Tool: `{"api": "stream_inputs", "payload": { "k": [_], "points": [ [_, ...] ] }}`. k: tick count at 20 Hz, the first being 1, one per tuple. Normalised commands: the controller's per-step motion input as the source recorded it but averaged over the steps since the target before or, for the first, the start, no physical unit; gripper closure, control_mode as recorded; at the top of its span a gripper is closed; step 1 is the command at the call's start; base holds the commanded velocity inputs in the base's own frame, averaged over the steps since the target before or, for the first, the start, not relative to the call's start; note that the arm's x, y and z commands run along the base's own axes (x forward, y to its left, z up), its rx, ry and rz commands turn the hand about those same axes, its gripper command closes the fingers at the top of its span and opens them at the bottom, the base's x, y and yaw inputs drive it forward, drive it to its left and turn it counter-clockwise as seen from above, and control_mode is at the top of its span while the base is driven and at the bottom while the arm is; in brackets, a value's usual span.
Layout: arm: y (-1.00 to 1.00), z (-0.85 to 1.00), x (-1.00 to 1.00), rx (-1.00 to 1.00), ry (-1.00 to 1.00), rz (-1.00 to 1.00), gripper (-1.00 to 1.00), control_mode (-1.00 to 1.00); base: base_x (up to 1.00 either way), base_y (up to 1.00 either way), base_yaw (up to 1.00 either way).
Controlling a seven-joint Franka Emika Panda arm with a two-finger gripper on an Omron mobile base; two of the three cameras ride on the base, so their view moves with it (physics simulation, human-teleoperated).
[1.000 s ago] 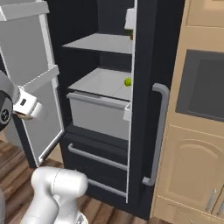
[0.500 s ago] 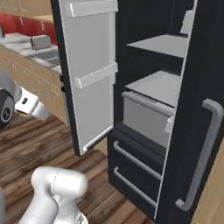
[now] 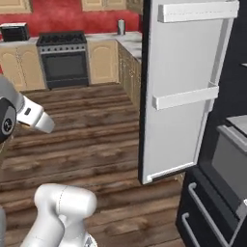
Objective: Pick the pear and peach from the fridge and place them on the plate next to the blender to make a fruit smoothie.
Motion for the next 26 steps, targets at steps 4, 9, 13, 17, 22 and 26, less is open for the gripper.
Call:
{"api": "stream_inputs", "payload": {
  "k": [4, 9, 13, 17, 22, 26],
  "points": [
    [0.0, 0.0, 0.0, 0.0, 0.0, 0.0, 1.0, 1.0, 0.0, 0.0, 0.6],
    [0.0, 0.0, 0.0, 0.0, 0.0, 0.0, 1.0, 1.0, 0.05, 0.07, 0.65],
    [0.0, 0.0, 0.0, 0.0, 0.0, 0.0, 1.0, 1.0, 0.06, 0.32, 0.71],
    [0.0, 0.0, 0.0, 0.0, 0.0, 0.0, 1.0, 1.0, 0.25, 0.52, 0.72],
    [0.0, 0.0, 0.0, 0.0, 0.0, 0.0, 1.0, 1.0, 0.43, 0.13, 0.71],
    [0.0, 0.0, 0.0, 0.0, 0.0, 0.0, 1.0, 1.0, 0.22, 0.0, 0.84]
  ]
}}
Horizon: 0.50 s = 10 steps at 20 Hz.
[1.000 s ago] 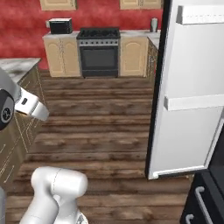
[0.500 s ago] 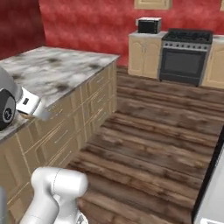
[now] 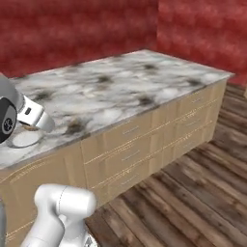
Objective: Pick the pear and peach from the fridge and place them on the plate next to the blender to make a fruit smoothie.
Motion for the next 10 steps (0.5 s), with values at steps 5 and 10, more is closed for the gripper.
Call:
{"api": "stream_inputs", "payload": {
  "k": [5, 10],
  "points": [
    [0.0, 0.0, 0.0, 0.0, 0.0, 0.0, 1.0, 1.0, 0.28, 0.0, 0.82],
    [0.0, 0.0, 0.0, 0.0, 0.0, 0.0, 1.0, 1.0, 0.72, -0.2, 0.68]
  ]
}}
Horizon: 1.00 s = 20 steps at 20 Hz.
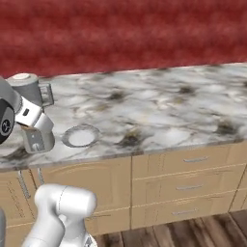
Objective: Pick the pear and peach from the fridge and place them on the plate next to the blender to make a fruit smoothie.
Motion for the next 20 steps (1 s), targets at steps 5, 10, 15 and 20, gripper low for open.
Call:
{"api": "stream_inputs", "payload": {
  "k": [5, 10, 15, 20],
  "points": [
    [0.0, 0.0, 0.0, 0.0, 0.0, 0.0, 1.0, 1.0, 0.48, -0.8, 0.6],
    [0.0, 0.0, 0.0, 0.0, 0.0, 0.0, 1.0, 1.0, 0.4, -0.41, 0.23],
    [0.0, 0.0, 0.0, 0.0, 0.0, 0.0, 1.0, 1.0, 0.67, -0.19, 0.16],
    [0.0, -0.03, 0.34, 0.0, 0.06, 0.07, 1.0, -1.0, 0.42, -0.02, 0.09]
  ]
}}
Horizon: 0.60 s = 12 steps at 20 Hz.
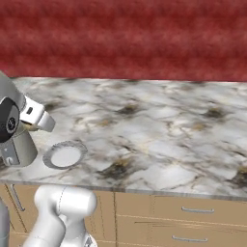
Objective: Pick the pear and peach from the fridge and place them on the plate next to the blender to make a fruit smoothie.
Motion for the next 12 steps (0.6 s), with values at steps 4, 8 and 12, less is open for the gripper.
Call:
{"api": "stream_inputs", "payload": {
  "k": [4, 8, 12],
  "points": [
    [0.04, -0.59, 0.96, -0.01, 0.25, 0.16, 1.0, -1.0, 0.0, 0.0, 0.0],
    [0.0, -0.76, 0.96, -0.01, 0.27, 0.3, 1.0, -1.0, 0.0, 0.0, 0.0],
    [0.0, -0.69, 0.71, -0.05, 0.09, 0.27, 1.0, -1.0, 0.0, 0.0, 0.0]
  ]
}}
